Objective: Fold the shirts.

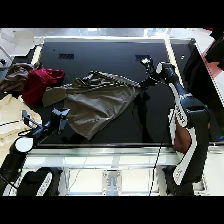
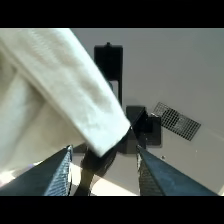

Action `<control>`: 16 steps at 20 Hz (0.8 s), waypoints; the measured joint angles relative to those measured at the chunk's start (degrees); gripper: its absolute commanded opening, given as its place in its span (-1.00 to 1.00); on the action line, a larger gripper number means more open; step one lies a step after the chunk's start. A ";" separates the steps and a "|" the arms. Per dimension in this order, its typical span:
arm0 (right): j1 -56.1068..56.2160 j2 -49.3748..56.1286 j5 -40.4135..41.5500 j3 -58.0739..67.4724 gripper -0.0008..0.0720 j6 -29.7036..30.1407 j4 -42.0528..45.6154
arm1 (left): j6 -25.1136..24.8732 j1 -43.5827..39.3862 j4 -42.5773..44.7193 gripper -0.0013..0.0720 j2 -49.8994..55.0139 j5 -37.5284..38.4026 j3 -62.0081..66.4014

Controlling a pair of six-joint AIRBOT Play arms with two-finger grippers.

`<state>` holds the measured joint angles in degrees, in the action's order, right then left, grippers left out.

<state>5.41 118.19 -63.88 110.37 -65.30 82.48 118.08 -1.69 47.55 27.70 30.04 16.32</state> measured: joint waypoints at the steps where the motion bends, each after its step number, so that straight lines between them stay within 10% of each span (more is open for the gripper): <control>1: 0.04 0.59 0.22 0.66 0.06 -0.04 0.00 | 0.02 0.00 0.00 0.94 0.00 0.00 0.00; 6: 0.87 2.97 1.11 4.04 -0.32 -0.74 -0.02 | 0.22 0.00 -0.02 0.94 0.00 -0.02 0.00; 8: 1.05 3.37 1.44 4.68 -0.93 -1.16 -0.04 | 0.22 -0.02 0.11 0.94 0.00 -0.04 -0.04; 16: -1.25 2.69 -0.48 5.31 -0.94 -8.22 0.35 | 2.21 -0.04 0.35 0.93 -0.02 0.00 -3.63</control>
<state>4.16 120.88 -64.36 115.68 -73.52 82.83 120.29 -1.74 47.90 27.68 30.04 12.69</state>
